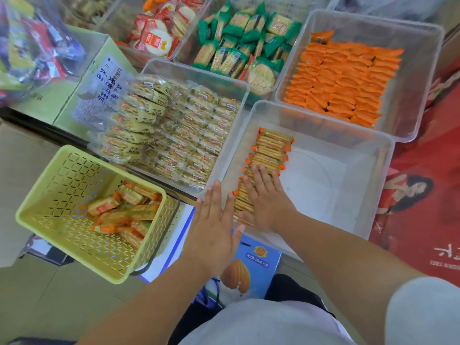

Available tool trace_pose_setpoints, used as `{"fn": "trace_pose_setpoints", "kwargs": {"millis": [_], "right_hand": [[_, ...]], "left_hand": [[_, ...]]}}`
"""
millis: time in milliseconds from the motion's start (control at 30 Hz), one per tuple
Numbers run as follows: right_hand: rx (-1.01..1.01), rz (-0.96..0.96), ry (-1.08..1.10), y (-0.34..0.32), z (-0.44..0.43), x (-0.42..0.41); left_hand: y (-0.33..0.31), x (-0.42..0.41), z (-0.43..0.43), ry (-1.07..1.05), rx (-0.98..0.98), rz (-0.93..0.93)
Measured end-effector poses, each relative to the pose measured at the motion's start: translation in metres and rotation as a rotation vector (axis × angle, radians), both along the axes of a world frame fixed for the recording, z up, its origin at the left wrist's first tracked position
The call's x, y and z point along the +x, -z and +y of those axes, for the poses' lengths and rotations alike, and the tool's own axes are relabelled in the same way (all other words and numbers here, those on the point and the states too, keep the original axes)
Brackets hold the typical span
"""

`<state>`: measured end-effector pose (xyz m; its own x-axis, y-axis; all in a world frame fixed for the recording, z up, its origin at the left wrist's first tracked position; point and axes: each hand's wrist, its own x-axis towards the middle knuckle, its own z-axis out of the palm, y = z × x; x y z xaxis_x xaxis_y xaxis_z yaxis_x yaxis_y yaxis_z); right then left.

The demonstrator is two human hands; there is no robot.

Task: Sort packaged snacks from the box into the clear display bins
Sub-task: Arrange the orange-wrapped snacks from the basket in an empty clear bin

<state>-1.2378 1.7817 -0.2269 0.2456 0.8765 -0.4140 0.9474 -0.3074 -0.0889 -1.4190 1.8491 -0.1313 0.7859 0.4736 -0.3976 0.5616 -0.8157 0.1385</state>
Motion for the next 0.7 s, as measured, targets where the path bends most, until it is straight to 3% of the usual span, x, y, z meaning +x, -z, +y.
{"fn": "trace_pose_setpoints", "kwargs": {"millis": [100,233,367,467,567,700], "right_hand": [[-0.048,-0.011,-0.011,-0.009,0.003,0.000],[-0.060,0.098,0.076,-0.044,0.011,0.002],[0.221,0.321,0.368,-0.093,0.016,-0.025],[0.486,0.406,0.443,-0.130,0.020,-0.075],[0.524,0.422,0.430,-0.152,0.032,-0.135],[0.397,0.331,0.358,-0.154,0.056,-0.197]], "left_hand": [[-0.010,0.000,0.001,0.035,-0.018,-0.045],[-0.028,-0.020,0.004,0.150,-0.037,-0.420],[-0.037,-0.063,0.033,0.115,0.025,-0.726],[-0.046,-0.099,0.076,0.072,0.053,-0.810],[-0.048,-0.132,0.134,-0.049,-0.012,-0.637],[-0.035,-0.165,0.214,-0.129,-0.180,-0.067]]}}
